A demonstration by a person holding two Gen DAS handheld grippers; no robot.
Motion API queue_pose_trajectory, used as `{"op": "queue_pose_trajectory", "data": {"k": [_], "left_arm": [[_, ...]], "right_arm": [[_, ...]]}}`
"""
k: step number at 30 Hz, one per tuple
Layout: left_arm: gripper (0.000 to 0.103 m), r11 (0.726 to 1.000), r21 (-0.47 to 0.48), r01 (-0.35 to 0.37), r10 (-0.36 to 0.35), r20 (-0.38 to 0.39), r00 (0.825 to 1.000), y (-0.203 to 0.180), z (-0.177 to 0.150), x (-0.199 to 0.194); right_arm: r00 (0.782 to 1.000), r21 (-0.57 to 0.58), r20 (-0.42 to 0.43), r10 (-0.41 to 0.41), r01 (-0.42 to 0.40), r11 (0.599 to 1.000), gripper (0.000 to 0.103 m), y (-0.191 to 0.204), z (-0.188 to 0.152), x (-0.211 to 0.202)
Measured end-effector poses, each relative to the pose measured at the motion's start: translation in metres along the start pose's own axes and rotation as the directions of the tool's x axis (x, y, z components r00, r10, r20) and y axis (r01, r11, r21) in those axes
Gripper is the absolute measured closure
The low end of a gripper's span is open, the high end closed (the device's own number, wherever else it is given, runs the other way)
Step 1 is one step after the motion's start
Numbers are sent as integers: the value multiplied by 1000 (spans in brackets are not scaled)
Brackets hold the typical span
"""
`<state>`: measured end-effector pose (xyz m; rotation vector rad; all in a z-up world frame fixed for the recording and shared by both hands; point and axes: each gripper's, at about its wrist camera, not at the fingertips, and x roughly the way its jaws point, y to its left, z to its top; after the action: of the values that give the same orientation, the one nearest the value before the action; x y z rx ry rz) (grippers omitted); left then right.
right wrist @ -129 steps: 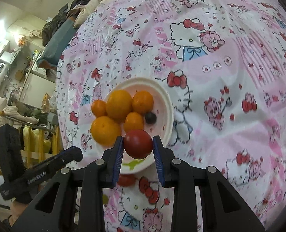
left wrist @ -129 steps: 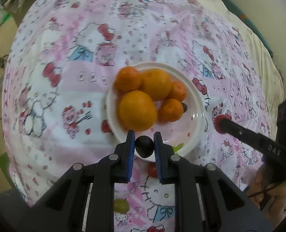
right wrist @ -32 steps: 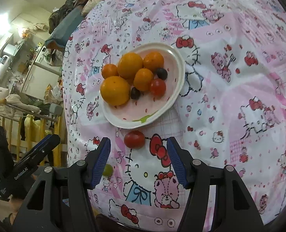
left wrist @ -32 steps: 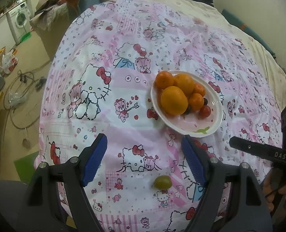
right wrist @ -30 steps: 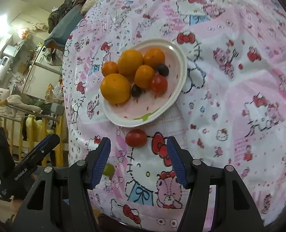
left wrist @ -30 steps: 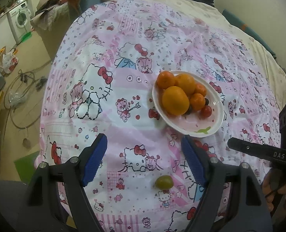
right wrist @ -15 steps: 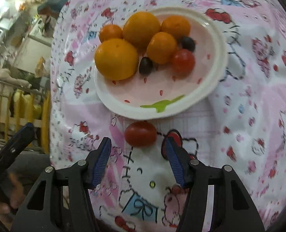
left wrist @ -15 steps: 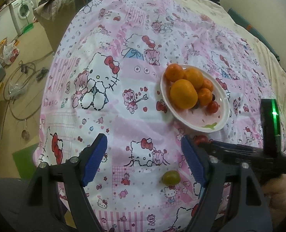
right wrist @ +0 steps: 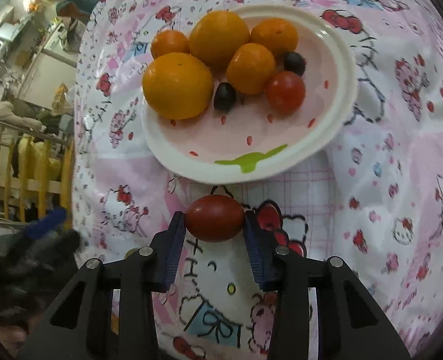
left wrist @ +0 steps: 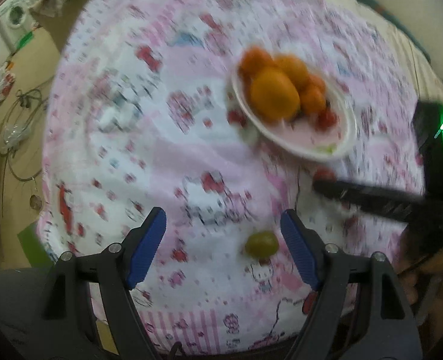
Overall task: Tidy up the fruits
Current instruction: 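Grasp the last red cherry tomato with the right tool while the left tool grasps the green fruit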
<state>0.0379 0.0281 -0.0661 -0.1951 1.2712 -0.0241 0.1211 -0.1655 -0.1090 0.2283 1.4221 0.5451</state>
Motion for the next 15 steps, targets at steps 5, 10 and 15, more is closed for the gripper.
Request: {"op": "queue_pose_trajectory", "data": {"k": [5, 10, 15], "left_arm": [[27, 993, 119, 3, 7, -90, 996, -26, -17, 23], [38, 978, 198, -60, 78, -86, 993, -43, -22, 35], [55, 960, 266, -92, 122, -100, 987, -60, -25, 44]], "right_arm": [[997, 41, 55, 50, -52, 998, 62, -10, -10, -28], [992, 78, 102, 80, -88, 993, 62, -26, -17, -52], [986, 109, 136, 92, -107, 988, 62, -37, -16, -64]]}}
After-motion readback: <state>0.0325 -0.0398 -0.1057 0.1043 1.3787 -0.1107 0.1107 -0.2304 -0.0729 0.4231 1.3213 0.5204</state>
